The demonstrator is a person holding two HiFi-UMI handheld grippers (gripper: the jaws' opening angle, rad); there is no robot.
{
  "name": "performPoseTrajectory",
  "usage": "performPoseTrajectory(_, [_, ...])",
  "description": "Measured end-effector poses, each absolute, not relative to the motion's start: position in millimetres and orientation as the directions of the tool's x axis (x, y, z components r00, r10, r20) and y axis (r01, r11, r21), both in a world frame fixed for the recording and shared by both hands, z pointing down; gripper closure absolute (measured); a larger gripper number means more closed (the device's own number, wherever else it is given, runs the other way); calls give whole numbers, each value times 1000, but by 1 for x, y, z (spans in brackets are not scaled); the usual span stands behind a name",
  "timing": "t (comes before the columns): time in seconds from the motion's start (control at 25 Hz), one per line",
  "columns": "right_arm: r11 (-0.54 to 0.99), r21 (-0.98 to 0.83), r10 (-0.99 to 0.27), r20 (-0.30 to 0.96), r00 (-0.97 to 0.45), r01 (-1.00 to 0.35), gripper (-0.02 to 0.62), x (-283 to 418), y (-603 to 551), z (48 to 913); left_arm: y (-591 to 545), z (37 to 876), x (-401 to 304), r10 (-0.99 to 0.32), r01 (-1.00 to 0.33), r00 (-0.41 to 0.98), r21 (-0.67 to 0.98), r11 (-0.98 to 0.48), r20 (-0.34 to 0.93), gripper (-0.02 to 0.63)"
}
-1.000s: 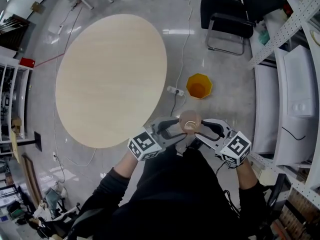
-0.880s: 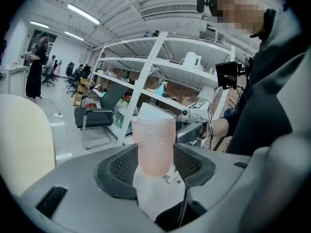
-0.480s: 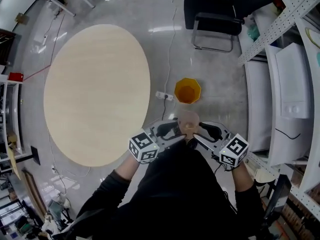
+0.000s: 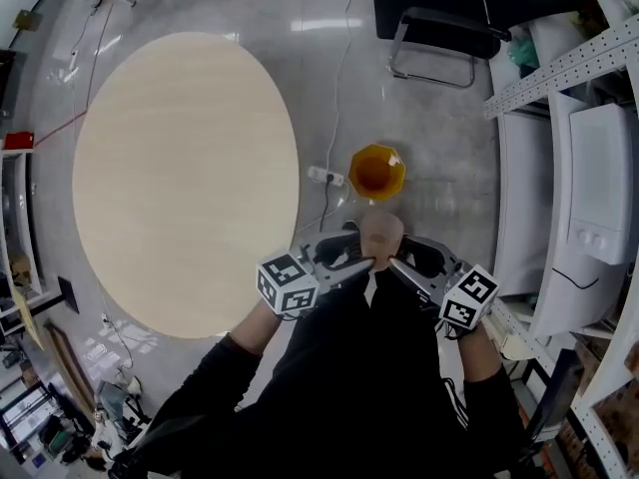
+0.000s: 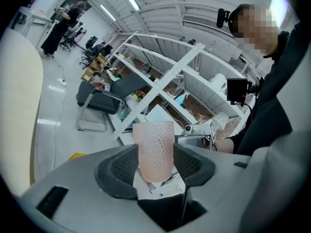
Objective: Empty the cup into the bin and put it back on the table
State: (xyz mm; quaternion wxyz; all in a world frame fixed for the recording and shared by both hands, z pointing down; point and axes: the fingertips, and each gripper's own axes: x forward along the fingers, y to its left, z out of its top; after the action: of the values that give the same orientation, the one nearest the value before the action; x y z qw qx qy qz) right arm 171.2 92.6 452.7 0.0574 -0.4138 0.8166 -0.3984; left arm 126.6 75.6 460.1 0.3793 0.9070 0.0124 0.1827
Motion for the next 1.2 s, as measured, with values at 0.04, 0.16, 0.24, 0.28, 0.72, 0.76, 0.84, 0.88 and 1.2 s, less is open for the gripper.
performPoseTrajectory(0.04, [335, -713, -721, 226, -655, -615, 407, 174, 90, 457, 72, 463, 129, 154, -128, 933, 701, -701, 325, 373])
performPoseTrajectory(0.16, [327, -745, -710, 213, -671, -582, 407, 184, 80, 471, 64, 477, 138, 139, -164, 928, 714, -681, 345, 373])
performPoseTrajectory(0.24, [314, -768, -701, 209, -682, -558, 407, 191, 75, 480, 59, 485, 145, 122, -192, 927, 726, -660, 356, 373])
performPoseTrajectory(0.28, [310, -778, -695, 207, -688, -547, 407, 195, 72, 484, 57, 488, 148, 111, -207, 927, 735, -646, 359, 373])
performPoseTrajectory(0.72, [233, -836, -660, 239, -712, -496, 407, 227, 59, 532, 47, 535, 179, 63, -303, 914, 779, -549, 400, 372])
performPoseTrajectory(0.76, [227, -840, -655, 243, -715, -493, 407, 229, 59, 537, 47, 540, 180, 65, -309, 912, 782, -542, 405, 373])
performPoseTrajectory(0.84, [215, -846, -649, 249, -718, -488, 407, 231, 56, 546, 45, 549, 182, 67, -323, 907, 789, -523, 416, 373])
performPoseTrajectory(0.88, [207, -849, -648, 253, -719, -486, 407, 231, 55, 550, 45, 554, 183, 68, -332, 904, 793, -511, 422, 372])
performPoseTrajectory(1.2, [138, -877, -647, 273, -712, -461, 408, 232, 52, 580, 42, 584, 182, 68, -378, 893, 823, -425, 445, 372])
